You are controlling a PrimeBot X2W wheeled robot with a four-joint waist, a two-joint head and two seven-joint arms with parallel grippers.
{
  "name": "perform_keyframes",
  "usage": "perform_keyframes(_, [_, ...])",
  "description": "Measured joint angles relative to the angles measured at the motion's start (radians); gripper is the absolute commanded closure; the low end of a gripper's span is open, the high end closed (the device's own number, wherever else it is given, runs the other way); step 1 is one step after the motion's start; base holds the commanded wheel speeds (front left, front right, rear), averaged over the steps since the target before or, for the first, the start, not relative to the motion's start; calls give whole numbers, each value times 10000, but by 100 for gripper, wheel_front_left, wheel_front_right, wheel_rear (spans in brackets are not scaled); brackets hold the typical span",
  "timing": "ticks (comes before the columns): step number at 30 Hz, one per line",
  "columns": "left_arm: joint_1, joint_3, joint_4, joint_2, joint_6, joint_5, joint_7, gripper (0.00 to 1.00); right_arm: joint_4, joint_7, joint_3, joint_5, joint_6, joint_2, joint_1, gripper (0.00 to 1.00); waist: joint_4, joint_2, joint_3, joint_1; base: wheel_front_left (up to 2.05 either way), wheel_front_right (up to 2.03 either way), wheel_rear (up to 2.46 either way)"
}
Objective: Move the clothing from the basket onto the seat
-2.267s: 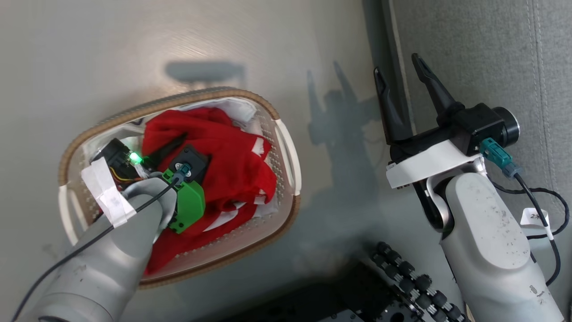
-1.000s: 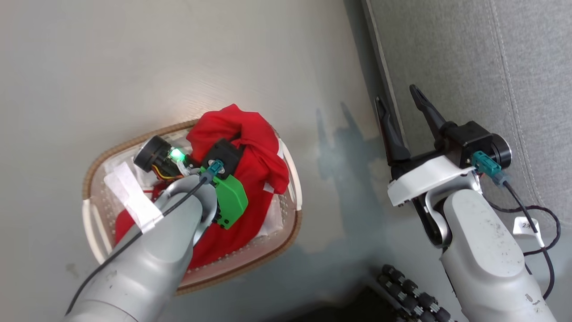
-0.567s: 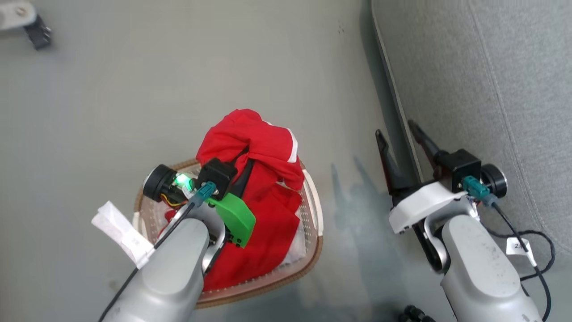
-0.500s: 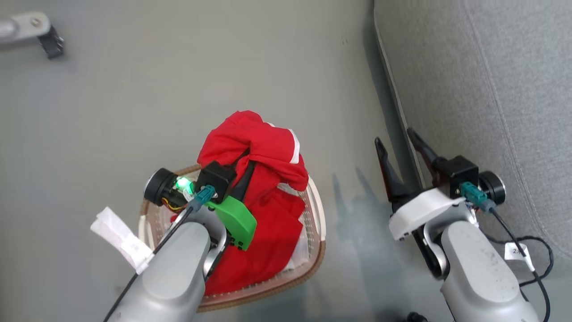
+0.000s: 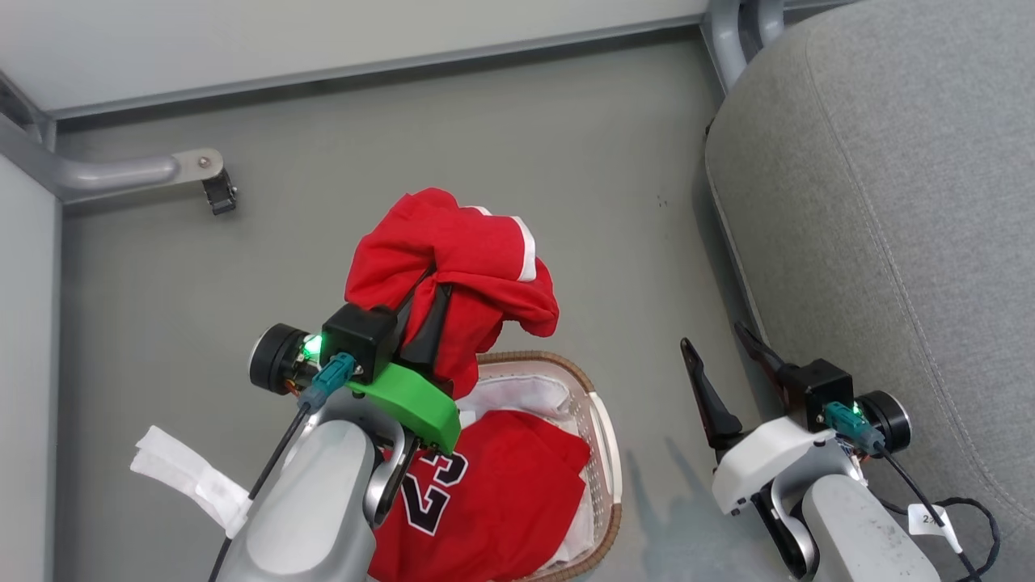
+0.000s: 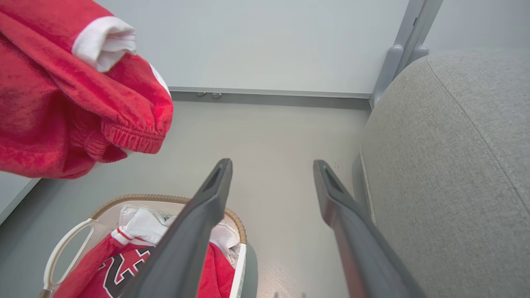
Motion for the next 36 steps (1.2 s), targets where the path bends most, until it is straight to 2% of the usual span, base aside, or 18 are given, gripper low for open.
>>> perform_keyframes(13, [345, 360, -1377, -58, -10, -520, 0, 100, 86, 0, 201, 211, 0, -8, 703, 0, 376, 0, -1474, 0, 0, 0, 0])
perform_keyframes(21, [208, 462, -2439, -65, -12, -765, -15, 100, 127, 0, 236, 280, 0, -12, 865, 0, 458, 0, -1645, 0, 0, 0, 0])
perform_keyframes(26, [203, 466, -2606, -65, -12, -780, -15, 100, -36, 0, 357, 278, 0, -17, 882, 0, 459, 0, -1628, 0, 0, 0, 0])
perform_keyframes(30, [206, 481, -2614, -65, -12, -796, -15, 100, -809, 0, 840, 314, 0, -8, 671, 0, 447, 0, -1580, 0, 0, 0, 0])
perform_keyframes(36, [205, 439, -2648, -67, -12, -853, -15, 100, -2000, 0, 2336, 458, 0, -221, -258, 0, 468, 0, -1470, 1, 0, 0, 0])
